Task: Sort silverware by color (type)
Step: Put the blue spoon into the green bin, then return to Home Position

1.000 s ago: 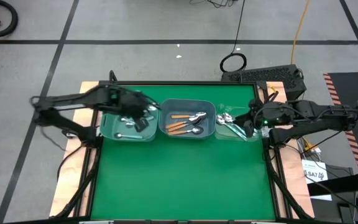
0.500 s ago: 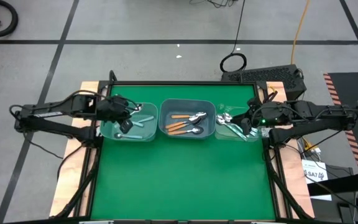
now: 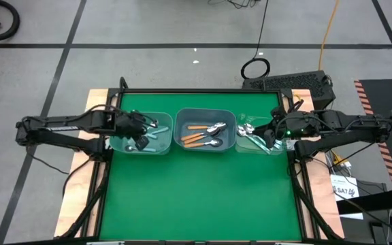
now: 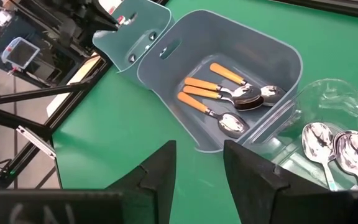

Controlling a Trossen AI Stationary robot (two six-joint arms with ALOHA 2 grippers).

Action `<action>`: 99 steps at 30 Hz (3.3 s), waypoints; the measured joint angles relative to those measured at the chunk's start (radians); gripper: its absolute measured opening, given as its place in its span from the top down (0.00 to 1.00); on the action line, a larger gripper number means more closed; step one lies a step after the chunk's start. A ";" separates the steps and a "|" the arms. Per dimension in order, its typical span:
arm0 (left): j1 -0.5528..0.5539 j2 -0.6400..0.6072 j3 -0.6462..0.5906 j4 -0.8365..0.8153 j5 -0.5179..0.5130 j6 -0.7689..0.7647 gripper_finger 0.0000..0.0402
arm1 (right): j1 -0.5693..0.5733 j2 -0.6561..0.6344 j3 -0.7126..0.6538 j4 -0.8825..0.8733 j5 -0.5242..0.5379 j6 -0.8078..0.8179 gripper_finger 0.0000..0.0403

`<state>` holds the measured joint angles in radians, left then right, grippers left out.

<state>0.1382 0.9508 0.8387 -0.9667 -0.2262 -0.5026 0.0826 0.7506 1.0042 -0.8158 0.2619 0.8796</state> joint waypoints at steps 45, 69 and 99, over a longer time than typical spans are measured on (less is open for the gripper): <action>0.117 0.319 -0.195 0.153 0.122 -0.006 0.89 | 0.000 0.000 0.000 0.000 -0.001 -0.193 0.68; 0.116 0.324 0.035 -0.057 0.046 0.027 0.52 | 0.000 0.000 0.000 0.000 0.000 -0.240 0.68; 0.058 0.324 0.831 -0.231 -0.005 0.527 0.96 | 0.000 0.000 0.001 0.201 0.024 -0.590 0.87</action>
<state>0.1958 1.2747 1.6693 -1.1974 -0.2316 0.0246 0.0822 0.7502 1.0050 -0.6145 0.2857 0.2896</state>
